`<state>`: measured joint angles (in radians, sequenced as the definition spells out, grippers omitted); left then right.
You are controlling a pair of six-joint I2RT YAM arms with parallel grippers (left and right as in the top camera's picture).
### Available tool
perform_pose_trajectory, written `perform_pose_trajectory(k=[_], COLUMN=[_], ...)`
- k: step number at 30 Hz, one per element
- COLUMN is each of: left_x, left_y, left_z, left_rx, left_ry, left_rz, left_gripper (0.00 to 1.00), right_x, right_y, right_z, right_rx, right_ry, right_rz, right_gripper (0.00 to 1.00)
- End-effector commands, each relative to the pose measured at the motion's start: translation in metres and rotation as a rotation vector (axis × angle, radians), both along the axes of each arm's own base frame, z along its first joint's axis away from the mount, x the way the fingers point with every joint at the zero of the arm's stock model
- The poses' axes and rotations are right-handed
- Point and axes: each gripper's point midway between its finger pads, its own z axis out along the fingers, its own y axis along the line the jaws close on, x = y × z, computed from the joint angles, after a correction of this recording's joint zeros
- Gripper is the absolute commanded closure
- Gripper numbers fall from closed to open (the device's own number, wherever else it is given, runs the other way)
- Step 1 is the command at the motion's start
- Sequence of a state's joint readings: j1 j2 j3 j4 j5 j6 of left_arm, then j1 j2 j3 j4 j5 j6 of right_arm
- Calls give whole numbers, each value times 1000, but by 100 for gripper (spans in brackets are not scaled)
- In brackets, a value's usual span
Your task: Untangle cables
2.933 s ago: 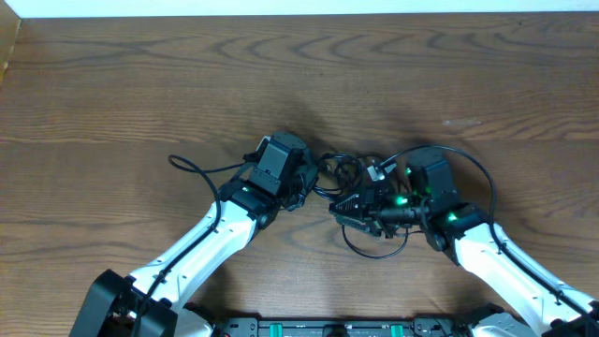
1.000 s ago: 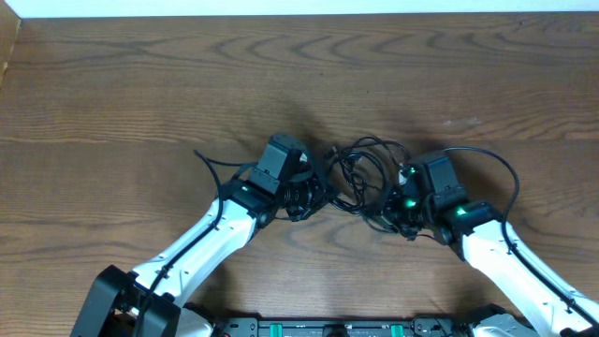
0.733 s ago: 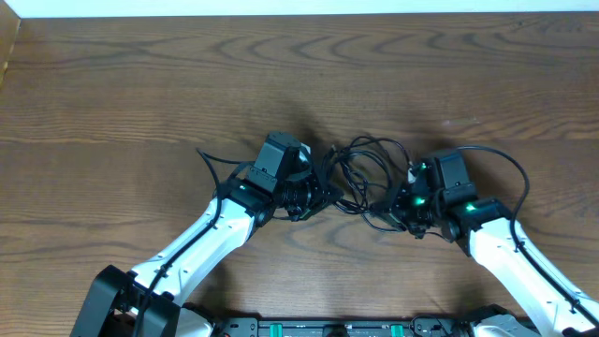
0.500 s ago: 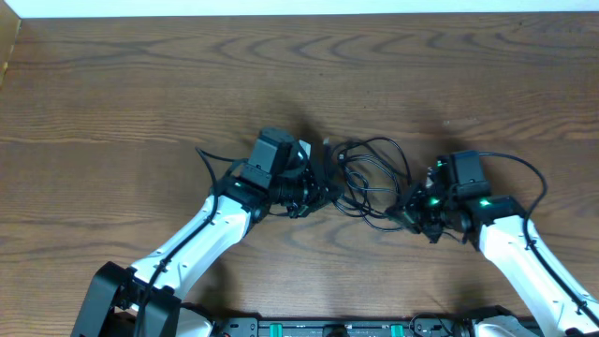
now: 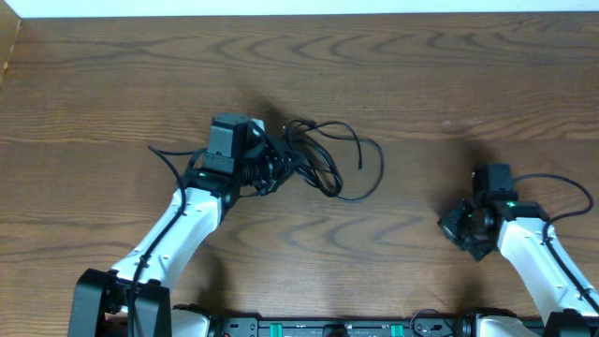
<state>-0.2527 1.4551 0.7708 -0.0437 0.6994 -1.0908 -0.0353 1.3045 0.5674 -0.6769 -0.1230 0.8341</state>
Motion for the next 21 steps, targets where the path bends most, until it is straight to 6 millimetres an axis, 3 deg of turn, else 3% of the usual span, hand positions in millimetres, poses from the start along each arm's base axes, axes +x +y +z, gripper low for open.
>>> perform_pose_trajectory(k=[1, 3, 5, 7, 10, 21], left_x=[3, 2, 2, 3, 3, 16], left_y=[-5, -9, -11, -13, -16, -48], left_z=[14, 12, 9, 6, 5, 43], left_rx=[3, 14, 24, 21, 11, -124], left_ry=[-54, -50, -20, 25, 67, -55], left_rz=[-17, -15, 28, 88, 148, 121], left_gripper=[92, 92, 93, 92, 92, 92], right_x=[15, 21, 21, 16, 10, 31], right_y=[56, 86, 103, 111, 118, 154], right_z=[22, 43, 58, 60, 58, 60], right_rx=[313, 506, 632, 678, 701, 680], right_ry=[-140, -210, -222, -159, -66, -59], right_rz=[244, 292, 287, 218, 106, -37], right_gripper=[76, 61, 58, 58, 39, 34])
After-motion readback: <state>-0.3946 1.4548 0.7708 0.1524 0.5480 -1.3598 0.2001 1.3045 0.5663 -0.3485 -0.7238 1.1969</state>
